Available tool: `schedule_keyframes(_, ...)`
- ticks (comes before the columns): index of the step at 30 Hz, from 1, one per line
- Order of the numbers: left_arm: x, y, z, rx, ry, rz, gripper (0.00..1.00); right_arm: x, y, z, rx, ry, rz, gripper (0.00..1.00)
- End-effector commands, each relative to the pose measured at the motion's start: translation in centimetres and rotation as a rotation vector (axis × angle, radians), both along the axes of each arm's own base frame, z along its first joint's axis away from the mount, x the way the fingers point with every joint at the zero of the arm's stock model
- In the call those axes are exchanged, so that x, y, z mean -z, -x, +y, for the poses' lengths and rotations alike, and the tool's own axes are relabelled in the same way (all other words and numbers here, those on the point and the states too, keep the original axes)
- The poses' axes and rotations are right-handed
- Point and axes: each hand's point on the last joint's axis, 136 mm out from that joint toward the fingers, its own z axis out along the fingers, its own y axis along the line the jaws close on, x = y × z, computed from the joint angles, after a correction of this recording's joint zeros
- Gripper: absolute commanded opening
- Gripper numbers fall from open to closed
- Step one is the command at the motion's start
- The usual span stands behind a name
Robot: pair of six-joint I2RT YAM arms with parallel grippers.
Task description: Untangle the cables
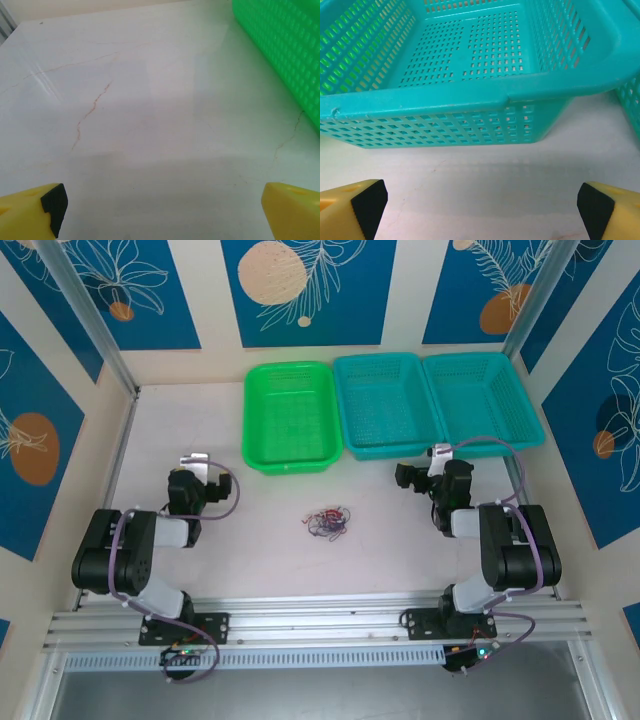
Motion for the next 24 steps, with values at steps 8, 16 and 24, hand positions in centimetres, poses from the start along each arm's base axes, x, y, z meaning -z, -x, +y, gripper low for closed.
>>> schedule_keyframes(8,-1.0,-0.5,-0.5,0.022,0.009,-0.031,1.00,-1.1,-0.5,0.3,-0.023,0.017,-0.039,0.99)
schedule_keyframes(16,-1.0,-0.5,-0.5,0.023,0.008,-0.030,1.00,-1.1,-0.5,0.3,-0.024,0.016,-0.040,0.99)
schedule_keyframes(24,-2.0,0.6,-0.7,0.034,0.004,-0.095,1.00,-5.2,2.1,-2.6,0.185,-0.011,-0.097,0.99)
